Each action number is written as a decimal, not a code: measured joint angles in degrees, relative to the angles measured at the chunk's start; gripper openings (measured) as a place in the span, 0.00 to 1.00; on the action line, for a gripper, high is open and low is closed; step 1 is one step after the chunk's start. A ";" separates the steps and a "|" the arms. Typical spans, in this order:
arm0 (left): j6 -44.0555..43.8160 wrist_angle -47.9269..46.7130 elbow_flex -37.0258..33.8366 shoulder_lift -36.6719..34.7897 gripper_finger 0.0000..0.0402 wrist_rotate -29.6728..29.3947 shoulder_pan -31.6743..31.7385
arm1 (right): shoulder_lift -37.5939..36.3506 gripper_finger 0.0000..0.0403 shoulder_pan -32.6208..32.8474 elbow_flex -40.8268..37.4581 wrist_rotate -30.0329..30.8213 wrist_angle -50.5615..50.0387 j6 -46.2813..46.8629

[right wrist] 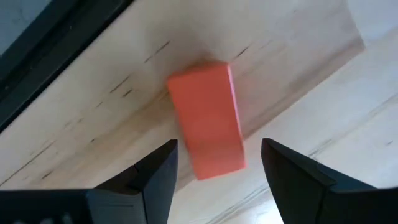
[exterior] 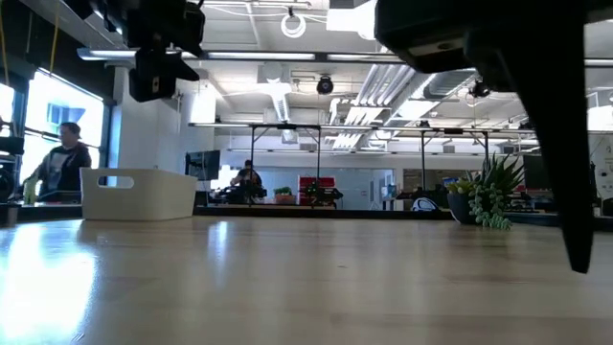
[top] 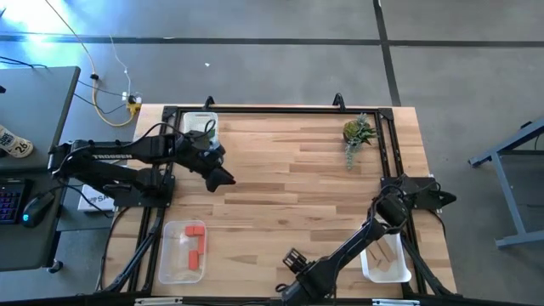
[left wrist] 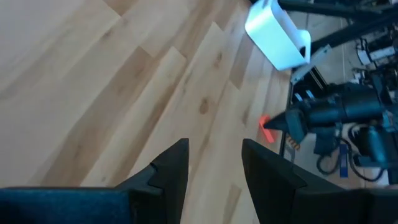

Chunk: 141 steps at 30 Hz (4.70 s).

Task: Sort & place blocks by color
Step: Put the orange block into the transparent bin

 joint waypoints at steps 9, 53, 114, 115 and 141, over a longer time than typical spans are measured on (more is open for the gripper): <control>0.00 -0.02 0.00 0.00 0.34 -0.02 -2.99 | 0.08 0.52 -0.97 -1.03 -2.83 1.56 -0.02; -8.55 0.81 0.00 0.01 0.34 -0.90 -5.08 | 1.52 0.24 -20.95 20.18 23.53 -1.99 33.67; -7.92 -12.26 -0.02 3.99 0.09 5.97 -3.40 | 0.72 0.46 -28.88 22.35 28.31 3.30 10.97; -7.85 -13.28 -0.02 3.34 0.09 7.82 -3.92 | 0.72 0.46 -28.88 22.35 28.31 3.30 11.78; -13.98 -31.33 -0.02 0.87 0.12 12.42 -31.53 | 0.72 0.47 -28.91 22.35 24.85 3.81 21.10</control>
